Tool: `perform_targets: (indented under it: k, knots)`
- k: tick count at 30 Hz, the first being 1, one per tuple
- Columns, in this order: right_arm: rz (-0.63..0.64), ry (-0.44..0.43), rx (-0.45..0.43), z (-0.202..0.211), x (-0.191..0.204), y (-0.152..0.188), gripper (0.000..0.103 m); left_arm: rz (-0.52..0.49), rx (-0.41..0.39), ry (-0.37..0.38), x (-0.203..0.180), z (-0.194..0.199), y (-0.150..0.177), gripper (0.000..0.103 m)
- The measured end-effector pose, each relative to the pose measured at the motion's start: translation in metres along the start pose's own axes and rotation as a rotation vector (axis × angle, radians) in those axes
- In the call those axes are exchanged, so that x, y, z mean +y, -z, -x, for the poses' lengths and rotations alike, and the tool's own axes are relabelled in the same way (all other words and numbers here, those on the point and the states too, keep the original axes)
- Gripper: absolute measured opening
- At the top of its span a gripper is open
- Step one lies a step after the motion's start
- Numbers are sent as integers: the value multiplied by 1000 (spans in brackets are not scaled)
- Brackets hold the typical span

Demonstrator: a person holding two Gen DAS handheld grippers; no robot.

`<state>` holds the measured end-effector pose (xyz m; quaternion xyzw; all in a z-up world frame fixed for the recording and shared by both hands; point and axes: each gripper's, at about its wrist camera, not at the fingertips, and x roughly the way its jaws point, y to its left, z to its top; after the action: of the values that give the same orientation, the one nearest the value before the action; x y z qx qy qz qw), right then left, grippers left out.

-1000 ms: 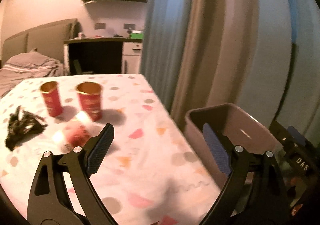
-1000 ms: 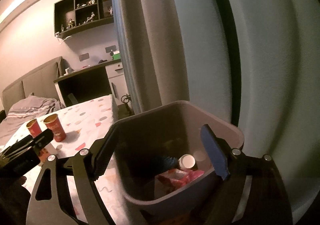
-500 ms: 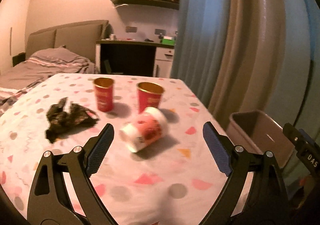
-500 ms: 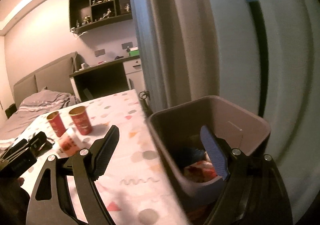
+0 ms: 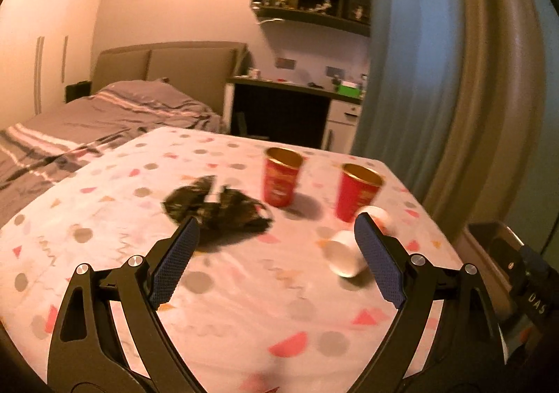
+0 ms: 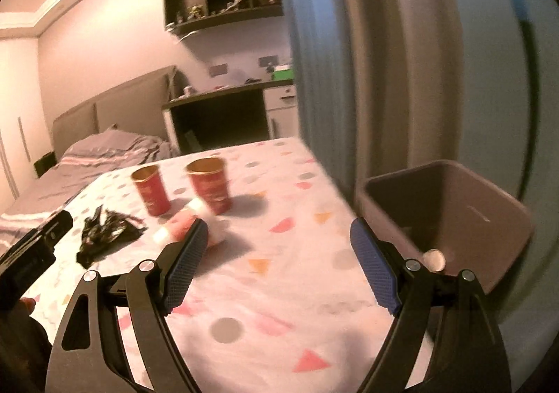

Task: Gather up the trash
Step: 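Move both open tools back toward the remaining cups on the table, then grasp the white apple-print cup with the right tool while the left tool grasps the black bag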

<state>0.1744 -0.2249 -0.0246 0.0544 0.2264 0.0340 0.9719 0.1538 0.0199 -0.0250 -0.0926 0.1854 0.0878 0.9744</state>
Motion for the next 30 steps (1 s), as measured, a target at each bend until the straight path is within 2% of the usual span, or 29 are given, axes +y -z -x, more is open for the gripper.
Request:
perform_targets:
  k: [10, 15, 21, 30]
  knots:
    - [44, -72, 81, -45, 64, 0, 81, 48, -4, -104, 58, -7, -7, 89]
    - [-7, -85, 128, -72, 80, -3, 81, 61, -14, -133, 77, -9, -14, 89]
    - [-19, -12, 215, -114, 97, 3, 81, 87, -16, -151, 97, -14, -20, 89]
    - [-43, 63, 265, -144, 104, 2, 81, 103, -8, -147, 116, -25, -27, 89]
